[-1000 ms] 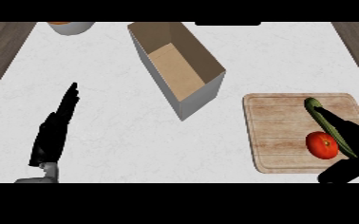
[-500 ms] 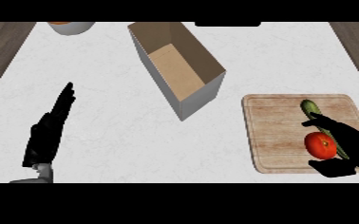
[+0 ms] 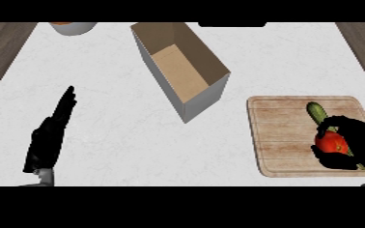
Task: Pick the tomato from the cutting board and place it in the cardboard box
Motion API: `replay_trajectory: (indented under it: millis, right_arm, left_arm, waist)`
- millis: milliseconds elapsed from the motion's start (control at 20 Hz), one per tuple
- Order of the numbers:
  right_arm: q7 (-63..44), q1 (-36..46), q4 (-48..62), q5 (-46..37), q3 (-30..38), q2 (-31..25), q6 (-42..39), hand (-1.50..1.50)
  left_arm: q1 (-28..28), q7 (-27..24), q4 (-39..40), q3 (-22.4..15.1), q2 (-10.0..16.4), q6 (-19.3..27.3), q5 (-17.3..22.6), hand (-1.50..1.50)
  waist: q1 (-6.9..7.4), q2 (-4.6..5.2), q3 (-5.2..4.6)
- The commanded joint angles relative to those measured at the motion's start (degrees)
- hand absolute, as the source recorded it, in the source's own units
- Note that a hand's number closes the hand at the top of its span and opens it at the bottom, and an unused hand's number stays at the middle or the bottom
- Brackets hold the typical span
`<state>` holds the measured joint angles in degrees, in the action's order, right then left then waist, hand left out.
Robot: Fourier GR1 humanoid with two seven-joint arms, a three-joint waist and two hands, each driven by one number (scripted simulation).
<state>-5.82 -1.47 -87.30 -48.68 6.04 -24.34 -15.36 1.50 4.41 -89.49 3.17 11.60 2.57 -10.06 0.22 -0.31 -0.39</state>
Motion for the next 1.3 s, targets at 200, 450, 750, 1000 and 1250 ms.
replay_trajectory:
  millis: [200, 450, 750, 1000, 1250]
  right_arm:
    - [-9.97, 14.62, 6.01, -13.12, -9.74, 6.55, 3.55, 1.5]
    - [-12.78, 15.68, 1.35, -15.28, -9.85, 8.07, 2.55, 1.5]
    - [-14.57, 14.81, -8.76, -13.63, -8.5, 9.14, 0.29, 1.5]
    - [-7.24, 17.93, -15.64, -1.9, -5.29, 13.39, 3.33, 1.5]
    - [-7.66, 22.94, -21.19, 7.54, -2.84, 14.69, -3.13, 1.5]
  left_arm:
    - [-0.55, 1.23, -0.89, -1.13, -1.21, -0.14, -0.99, 0.0]
    - [-1.35, 2.92, -1.68, -0.66, -1.99, 0.18, -1.45, 0.0]
    - [-1.38, 0.62, 1.08, 0.94, -1.18, -0.54, -1.6, 0.0]
    - [1.34, -0.32, -0.4, -0.68, -2.45, 0.23, -2.4, 0.0]
    - [-2.25, 1.17, 0.88, 2.49, 0.03, -2.0, 0.21, 0.0]
  waist:
    - [0.86, 0.44, 0.38]
    - [0.03, 0.27, 0.38]
    - [-0.27, 0.25, 0.37]
    - [-0.33, 0.04, 0.4]
    - [-0.5, 0.12, 0.37]
